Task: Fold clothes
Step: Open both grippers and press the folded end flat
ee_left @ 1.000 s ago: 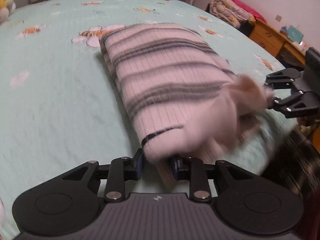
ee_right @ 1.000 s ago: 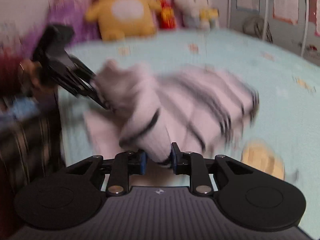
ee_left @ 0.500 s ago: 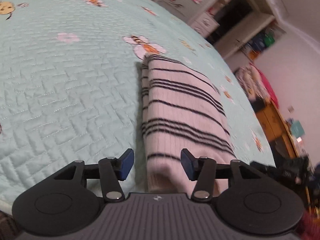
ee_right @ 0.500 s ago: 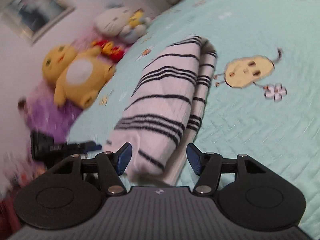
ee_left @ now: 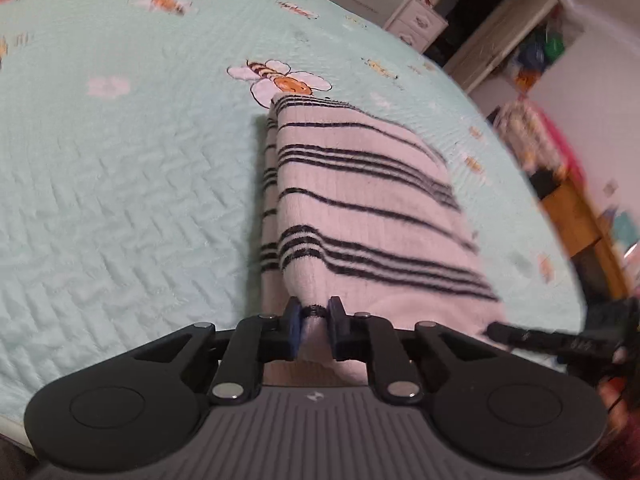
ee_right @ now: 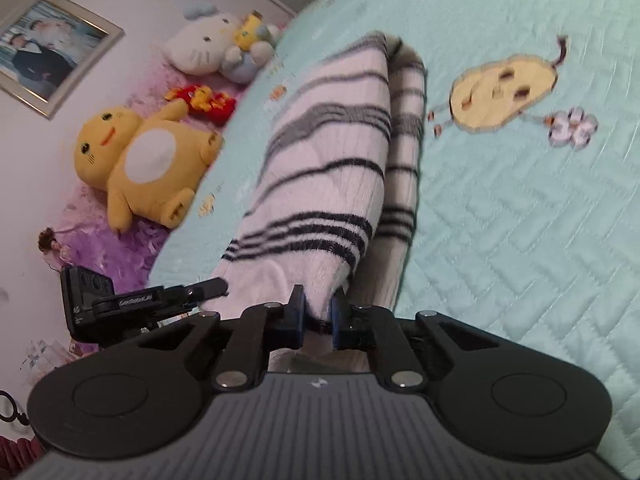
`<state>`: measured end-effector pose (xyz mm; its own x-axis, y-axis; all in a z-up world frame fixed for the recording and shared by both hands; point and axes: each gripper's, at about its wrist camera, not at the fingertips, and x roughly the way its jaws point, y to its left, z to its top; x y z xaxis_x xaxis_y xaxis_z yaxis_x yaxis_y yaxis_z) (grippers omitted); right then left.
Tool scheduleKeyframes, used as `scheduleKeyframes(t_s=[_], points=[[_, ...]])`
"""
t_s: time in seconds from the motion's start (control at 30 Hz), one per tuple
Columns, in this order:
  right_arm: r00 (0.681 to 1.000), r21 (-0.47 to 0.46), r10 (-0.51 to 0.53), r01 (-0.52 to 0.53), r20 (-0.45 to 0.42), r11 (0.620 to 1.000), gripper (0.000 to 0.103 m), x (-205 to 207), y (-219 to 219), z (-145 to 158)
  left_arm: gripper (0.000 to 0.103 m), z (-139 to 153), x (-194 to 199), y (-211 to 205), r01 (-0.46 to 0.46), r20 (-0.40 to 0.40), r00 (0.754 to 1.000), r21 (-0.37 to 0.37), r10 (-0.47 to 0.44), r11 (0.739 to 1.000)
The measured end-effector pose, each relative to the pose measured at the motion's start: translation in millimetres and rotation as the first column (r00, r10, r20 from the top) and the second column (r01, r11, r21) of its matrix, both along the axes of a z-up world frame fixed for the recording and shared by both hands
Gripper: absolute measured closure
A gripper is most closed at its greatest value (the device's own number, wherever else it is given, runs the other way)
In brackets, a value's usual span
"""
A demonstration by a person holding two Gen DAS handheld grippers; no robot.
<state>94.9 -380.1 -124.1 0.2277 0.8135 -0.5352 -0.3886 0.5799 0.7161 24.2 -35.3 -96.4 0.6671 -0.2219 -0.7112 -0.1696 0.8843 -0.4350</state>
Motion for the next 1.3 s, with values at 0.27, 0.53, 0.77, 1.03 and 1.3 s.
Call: scheduleKeyframes(t_s=[0.27,0.53,0.77,1.03,1.3], points=[[0.999,0.039,-0.033,0.034,-0.030,0.999,0.085,-1.7,-12.4,-27.0,0.075,-30.3,-2.5,3.8,-0.066,-0.029,0.997,-0.007,0.066,0.998],[0.992,-0.127,0.006,0.011,0.129,0.992,0.074,-6.7,-10.1,19.1,0.062,0.5,-28.2,-6.1,-0.127,0.040,0.992,0.106,0.123,0.986],[0.973,-0.058,0.031,-0.018,0.228,0.998,0.075,-7.8,14.4,43.0,0.077,13.7,-0.6,-40.4,-0.013,0.106,0.994,0.187,-0.007,0.982],[0.986,-0.080,0.043,-0.030,0.164,0.996,0.083,-2.4,24.2,-5.5,0.082,-18.8,10.1,-33.5,0.034,0.027,0.999,0.135,-0.038,0.990],[0.991,-0.017,-0.011,0.013,0.136,1.000,0.078,-0.1,4.4,11.0,0.075,1.1,-20.0,2.6,-0.128,0.076,0.988,-0.056,0.132,0.990]])
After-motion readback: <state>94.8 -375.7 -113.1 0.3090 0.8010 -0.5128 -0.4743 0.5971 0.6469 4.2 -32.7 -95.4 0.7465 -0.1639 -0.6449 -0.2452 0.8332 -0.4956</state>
